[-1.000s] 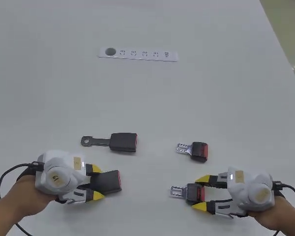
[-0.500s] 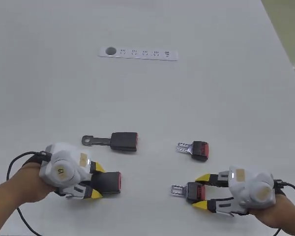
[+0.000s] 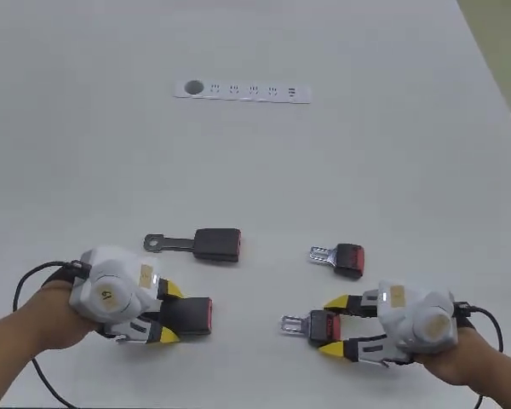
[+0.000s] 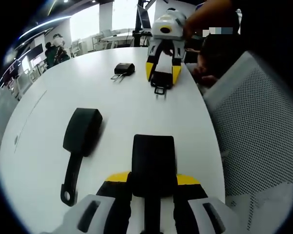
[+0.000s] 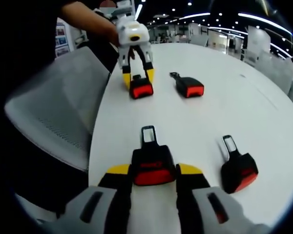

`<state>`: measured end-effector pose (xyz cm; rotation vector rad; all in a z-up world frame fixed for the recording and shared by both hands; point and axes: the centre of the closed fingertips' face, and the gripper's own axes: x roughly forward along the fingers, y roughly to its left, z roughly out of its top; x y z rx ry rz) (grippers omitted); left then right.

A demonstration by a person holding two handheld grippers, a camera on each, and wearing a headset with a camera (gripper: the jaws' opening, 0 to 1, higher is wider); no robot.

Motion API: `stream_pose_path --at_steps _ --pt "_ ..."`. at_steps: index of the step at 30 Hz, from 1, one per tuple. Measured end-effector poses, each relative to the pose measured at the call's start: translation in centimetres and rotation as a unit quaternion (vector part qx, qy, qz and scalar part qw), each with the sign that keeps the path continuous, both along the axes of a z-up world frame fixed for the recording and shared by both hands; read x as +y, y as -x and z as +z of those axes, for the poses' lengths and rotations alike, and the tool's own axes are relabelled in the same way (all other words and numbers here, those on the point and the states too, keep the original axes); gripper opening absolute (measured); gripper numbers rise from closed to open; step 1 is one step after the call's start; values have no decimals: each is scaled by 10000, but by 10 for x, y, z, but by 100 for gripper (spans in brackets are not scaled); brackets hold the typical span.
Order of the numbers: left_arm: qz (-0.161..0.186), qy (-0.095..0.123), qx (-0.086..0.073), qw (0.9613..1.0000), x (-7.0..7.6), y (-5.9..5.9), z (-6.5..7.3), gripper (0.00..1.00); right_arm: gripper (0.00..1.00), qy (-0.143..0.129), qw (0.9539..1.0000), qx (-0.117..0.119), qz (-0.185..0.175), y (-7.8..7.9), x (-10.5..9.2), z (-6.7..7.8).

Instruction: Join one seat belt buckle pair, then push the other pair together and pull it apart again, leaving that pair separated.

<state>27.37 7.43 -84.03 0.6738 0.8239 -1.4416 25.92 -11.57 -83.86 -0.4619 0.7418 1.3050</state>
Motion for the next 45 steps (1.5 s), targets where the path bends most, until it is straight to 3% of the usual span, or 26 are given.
stream_pose_path --at_steps 12,32,41,42,45 --pt "-115 -53 6 9999 0 0 0 34 35 -117 9999 32 120 -6 29 -1" --pt "-253 -155 16 9996 2 0 -1 33 35 -428 9988 33 244 -12 98 0" --pt "-254 -187 20 9995 -3 0 0 34 35 -437 9986 25 296 -9 117 1" --pt "-441 -297 -66 9986 -2 1 -1 34 35 -372 9987 -33 347 -10 115 1" --pt "-442 -328 -67 9985 -3 1 -1 34 34 -392 9987 15 327 -10 114 1"
